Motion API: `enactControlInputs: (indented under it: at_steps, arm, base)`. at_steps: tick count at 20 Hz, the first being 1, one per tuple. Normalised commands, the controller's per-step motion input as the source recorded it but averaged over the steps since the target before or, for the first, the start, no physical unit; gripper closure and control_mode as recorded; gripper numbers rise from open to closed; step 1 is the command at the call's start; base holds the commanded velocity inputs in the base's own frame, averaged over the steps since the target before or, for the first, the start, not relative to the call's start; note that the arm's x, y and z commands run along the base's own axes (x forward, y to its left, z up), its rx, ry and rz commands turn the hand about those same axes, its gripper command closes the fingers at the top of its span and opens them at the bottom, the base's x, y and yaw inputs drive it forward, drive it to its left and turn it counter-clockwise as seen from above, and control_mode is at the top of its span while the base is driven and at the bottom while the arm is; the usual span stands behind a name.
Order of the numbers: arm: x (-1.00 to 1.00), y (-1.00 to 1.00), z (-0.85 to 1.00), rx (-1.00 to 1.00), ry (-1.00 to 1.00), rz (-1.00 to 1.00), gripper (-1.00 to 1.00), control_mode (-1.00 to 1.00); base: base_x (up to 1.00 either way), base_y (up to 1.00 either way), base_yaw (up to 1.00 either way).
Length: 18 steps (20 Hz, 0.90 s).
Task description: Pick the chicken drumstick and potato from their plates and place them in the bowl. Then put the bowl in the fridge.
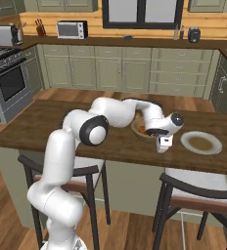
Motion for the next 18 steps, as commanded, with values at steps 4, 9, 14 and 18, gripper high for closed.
enactControlInputs:
  at_steps: [4,9,14,18]
  arm:
    - [0.18,-0.23,0.00,0.00,0.00,-0.02,-1.00,-1.00]
    - [0.27,-0.23,0.00,0.01,0.00,0.00,-1.00,-1.00]
    - [0.06,-0.19,-0.01,0.01,-0.01,0.00,-1.00,-1.00]
    - [0.46,-0.12,-0.12,0.00,0.01,0.00,-1.00,-1.00]
  base:
    - [0.00,0.00,0.00]
    - [0.00,0.00,0.00]
    - [0.00,0.00,0.00]
    - [0.00,0.00,0.00]
